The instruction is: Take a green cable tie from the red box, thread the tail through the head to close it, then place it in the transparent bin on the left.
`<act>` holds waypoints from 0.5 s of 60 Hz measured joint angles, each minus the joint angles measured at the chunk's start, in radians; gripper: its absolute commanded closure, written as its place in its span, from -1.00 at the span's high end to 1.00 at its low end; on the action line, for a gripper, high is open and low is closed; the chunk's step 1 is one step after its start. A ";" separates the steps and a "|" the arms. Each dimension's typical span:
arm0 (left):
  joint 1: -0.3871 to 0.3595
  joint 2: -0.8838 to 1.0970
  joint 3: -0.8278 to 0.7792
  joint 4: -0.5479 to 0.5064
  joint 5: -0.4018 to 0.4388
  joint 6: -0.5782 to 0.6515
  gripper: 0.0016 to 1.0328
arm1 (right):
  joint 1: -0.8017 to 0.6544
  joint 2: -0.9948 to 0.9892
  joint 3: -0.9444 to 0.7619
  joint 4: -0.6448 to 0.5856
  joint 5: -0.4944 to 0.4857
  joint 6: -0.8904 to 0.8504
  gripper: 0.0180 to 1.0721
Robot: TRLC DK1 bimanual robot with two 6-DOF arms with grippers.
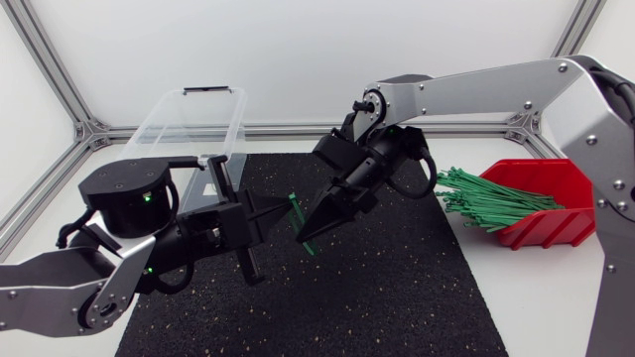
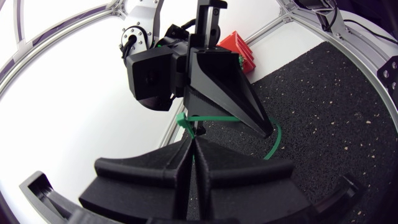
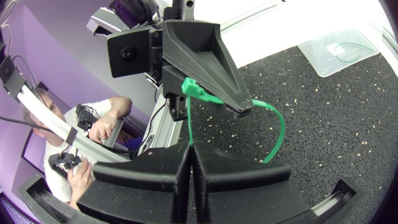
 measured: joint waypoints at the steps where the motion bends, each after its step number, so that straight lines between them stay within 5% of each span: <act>1: -0.002 0.000 -0.002 0.005 -0.002 0.001 -0.94 | 0.000 0.000 0.000 -0.001 0.000 0.000 -0.90; 30: -0.036 0.024 -0.030 0.050 -0.050 0.055 -0.94 | -0.001 0.000 0.000 -0.027 -0.018 0.000 -0.90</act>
